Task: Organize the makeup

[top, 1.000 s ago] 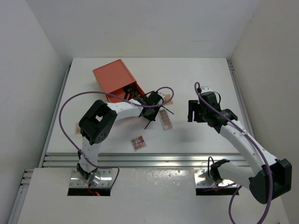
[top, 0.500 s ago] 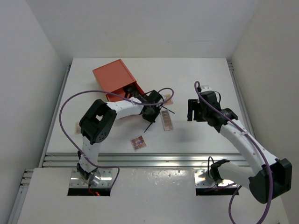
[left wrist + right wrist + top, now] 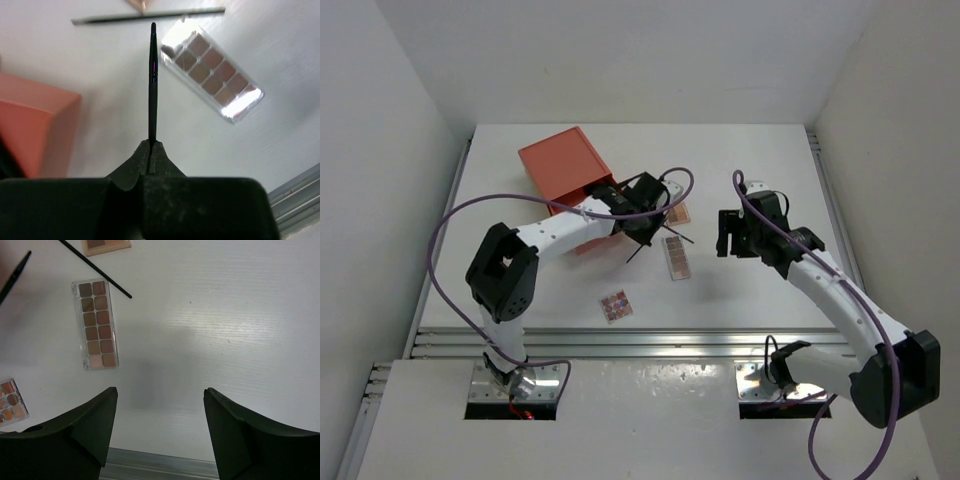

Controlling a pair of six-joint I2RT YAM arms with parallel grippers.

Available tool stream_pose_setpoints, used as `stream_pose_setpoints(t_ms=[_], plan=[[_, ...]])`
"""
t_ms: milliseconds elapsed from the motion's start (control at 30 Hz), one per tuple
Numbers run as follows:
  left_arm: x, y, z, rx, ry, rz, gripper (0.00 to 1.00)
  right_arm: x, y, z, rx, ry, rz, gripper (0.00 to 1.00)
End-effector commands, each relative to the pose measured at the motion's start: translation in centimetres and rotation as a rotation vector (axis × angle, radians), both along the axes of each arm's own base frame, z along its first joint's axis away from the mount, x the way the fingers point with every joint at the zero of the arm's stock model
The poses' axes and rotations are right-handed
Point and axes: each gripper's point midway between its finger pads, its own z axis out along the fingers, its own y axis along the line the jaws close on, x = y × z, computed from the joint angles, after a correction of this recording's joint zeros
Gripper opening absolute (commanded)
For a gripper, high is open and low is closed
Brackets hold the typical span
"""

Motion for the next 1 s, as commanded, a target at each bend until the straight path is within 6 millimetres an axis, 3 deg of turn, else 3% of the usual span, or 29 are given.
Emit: stream_pose_setpoints(t_ms=[0,33,233,367,500,533,600,667,767,800,867,900,933,967], plan=[[2.1,-0.6,7.7,-0.044,-0.18,-0.025,0.0,2.0,1.2,1.7,0.043,-0.059,0.021,0.71],[2.4,-0.5,9.0,-0.044,-0.208,-0.032,0.0,2.2,1.5,1.8,0.052,-0.061,0.03,0.71],[6.0,5.6,14.3,0.035,-0.377,0.047,0.0,3.7,3.9,1.4,0.095,-0.019,0.126,0.72],[6.7,8.3,15.9,0.052,-0.417,0.071,0.0,4.9,5.5,0.7,0.137,-0.001,0.178,0.72],[7.2,10.2,13.1,0.008,-0.331,0.118,0.0,6.9,7.4,-0.5,0.176,0.036,0.226,0.72],[7.5,11.0,11.7,0.007,-0.301,0.139,0.0,7.7,8.4,0.6,0.208,0.014,0.254,0.72],[7.5,11.6,10.6,-0.001,-0.276,0.164,0.0,8.2,9.1,-1.4,0.209,0.071,0.279,0.72],[7.3,12.4,9.3,0.009,-0.263,0.177,0.0,9.7,10.0,-1.0,0.218,0.05,0.298,0.72],[7.3,13.7,7.5,0.02,-0.251,0.204,0.0,11.5,11.0,-2.2,0.185,0.024,0.364,0.72],[7.7,14.2,7.3,0.023,-0.262,0.208,0.0,11.9,11.1,-4.0,0.159,0.05,0.39,0.72],[7.6,14.6,6.6,0.029,-0.253,0.217,0.0,13.0,11.8,-3.6,0.137,0.026,0.431,0.72],[7.7,14.6,6.1,0.035,-0.242,0.216,0.0,13.4,12.0,-5.3,0.119,0.073,0.45,0.72],[7.7,14.6,6.1,0.035,-0.242,0.216,0.0,13.3,12.2,-5.7,0.105,0.087,0.471,0.72],[7.5,14.7,5.7,0.041,-0.233,0.215,0.0,13.9,12.3,-4.9,0.097,0.093,0.476,0.72]])
